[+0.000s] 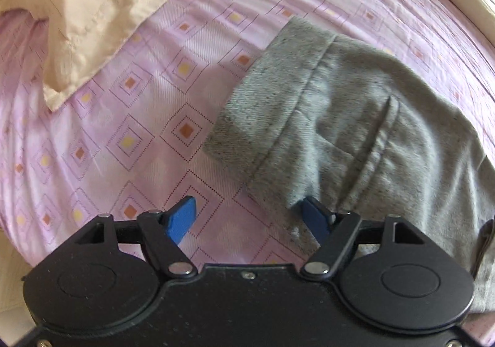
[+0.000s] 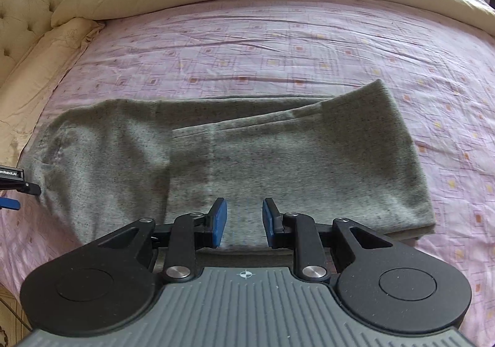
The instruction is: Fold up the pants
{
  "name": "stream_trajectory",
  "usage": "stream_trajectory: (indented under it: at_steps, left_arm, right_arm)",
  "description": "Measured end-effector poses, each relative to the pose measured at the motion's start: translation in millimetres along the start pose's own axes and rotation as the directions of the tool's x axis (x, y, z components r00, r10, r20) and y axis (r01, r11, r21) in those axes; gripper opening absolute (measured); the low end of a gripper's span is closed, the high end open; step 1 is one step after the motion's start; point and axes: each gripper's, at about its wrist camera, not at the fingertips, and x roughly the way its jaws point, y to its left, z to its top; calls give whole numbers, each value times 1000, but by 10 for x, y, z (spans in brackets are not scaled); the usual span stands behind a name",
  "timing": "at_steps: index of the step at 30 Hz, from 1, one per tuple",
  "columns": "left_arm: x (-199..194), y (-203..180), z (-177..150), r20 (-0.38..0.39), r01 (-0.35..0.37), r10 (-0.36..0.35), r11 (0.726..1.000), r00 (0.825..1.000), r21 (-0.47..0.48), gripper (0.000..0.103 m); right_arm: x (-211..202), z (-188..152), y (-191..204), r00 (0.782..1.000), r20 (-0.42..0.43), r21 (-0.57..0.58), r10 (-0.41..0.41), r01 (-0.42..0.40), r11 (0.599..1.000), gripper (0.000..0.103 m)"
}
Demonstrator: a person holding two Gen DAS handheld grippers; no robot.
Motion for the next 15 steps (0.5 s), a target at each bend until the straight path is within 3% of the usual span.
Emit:
stream_trajectory:
  at_steps: [4,6,8,13,14,15]
  left_arm:
    - [156,89,55,-7,77,-78,995,997,-58,93]
    - [215,108,94,1,94,-95,992,996,-89,101]
    - [249,117,130,19,104,-103,987,995,-119,103]
    - [287,69,289,37,102,-98,985,995,-137,103]
    - [284,59,321,34,103,-100,984,994,-142,101]
    - [264,40,347,37,103,-99,985,994,-140,90]
  right_arm:
    - [-30,-5,281,1000,1,-11,3,-3,1000,24]
    - [-48,-10,387,1000,-1,-19,3,-3,1000,24]
    - [-70,-19,472,1000,-2,-21,-2,2,1000,24]
    - [-122,-53,580,1000,-6,-20,-11,11,1000,24]
    - [-119,-61,591,1000,-8,-20,-11,11,1000,24]
    - [-108,-58,597,1000,-11,-22,-12,12,1000,24]
